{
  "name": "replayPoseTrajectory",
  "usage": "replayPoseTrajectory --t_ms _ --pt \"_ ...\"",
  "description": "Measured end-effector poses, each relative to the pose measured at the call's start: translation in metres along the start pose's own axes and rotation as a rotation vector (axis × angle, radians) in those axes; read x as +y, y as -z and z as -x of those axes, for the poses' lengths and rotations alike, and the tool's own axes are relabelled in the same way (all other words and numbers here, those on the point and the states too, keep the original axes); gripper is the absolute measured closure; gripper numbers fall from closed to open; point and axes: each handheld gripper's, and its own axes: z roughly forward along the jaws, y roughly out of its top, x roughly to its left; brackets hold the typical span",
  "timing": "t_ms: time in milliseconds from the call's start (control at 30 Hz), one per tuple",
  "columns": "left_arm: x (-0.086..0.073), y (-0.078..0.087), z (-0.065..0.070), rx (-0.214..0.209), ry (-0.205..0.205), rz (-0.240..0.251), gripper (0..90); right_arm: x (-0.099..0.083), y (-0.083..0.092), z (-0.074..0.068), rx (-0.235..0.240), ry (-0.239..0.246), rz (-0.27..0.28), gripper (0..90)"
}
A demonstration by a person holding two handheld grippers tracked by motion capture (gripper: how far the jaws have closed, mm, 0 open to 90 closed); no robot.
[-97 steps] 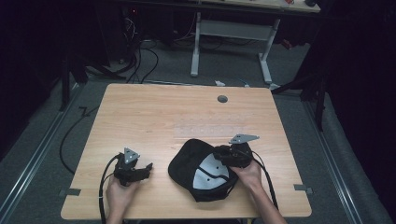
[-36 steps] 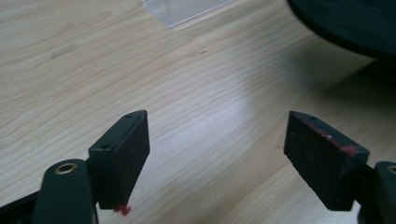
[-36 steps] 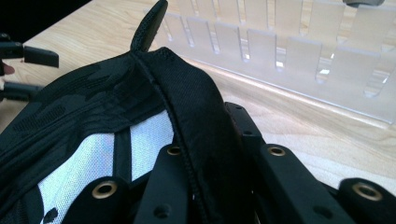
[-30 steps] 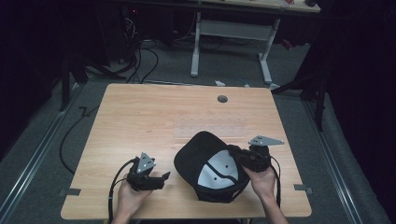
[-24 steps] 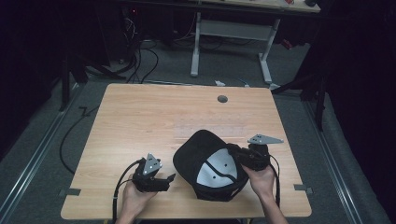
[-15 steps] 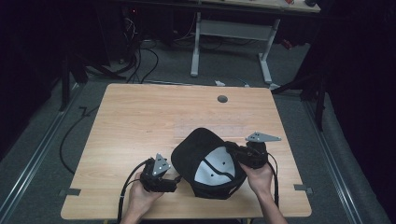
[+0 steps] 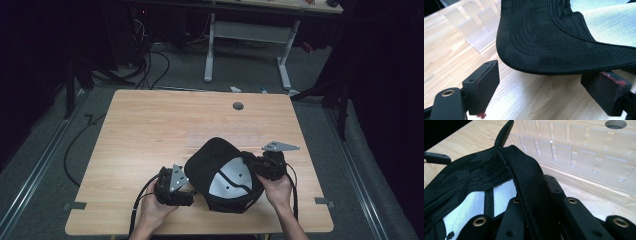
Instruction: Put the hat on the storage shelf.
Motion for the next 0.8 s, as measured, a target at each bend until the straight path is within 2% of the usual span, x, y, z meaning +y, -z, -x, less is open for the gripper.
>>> replayPoseTrajectory --t_ms 133,267,367,600,733,800 --pt "0.001 0.0 0.002 0.001 -0.031 -0.002 15.3 0.0 -0.001 0.0 -0.008 0.004 -0.023 80.2" --pt "0.002 -0.002 0.006 -0.008 -0.049 0.001 15.4 -0.001 -0.004 -0.002 0.003 0.004 -0.039 80.2" --pt "0.002 -0.003 0.008 0.001 -0.081 0.006 16.0 -0.001 -0.008 -0.003 0.001 0.005 -0.061 80.1" --pt "0.002 -0.002 0.009 0.013 -0.113 0.012 19.8 -0.001 -0.009 -0.004 0.004 0.002 -0.079 79.9" --pt "0.0 -0.002 0.012 -0.002 -0.133 0.003 24.0 -0.001 -0.011 -0.008 0.031 0.004 -0.089 79.9" --pt "-0.001 -0.003 0.015 -0.002 -0.153 0.017 28.4 0.0 -0.012 -0.013 0.048 0.009 -0.094 79.8"
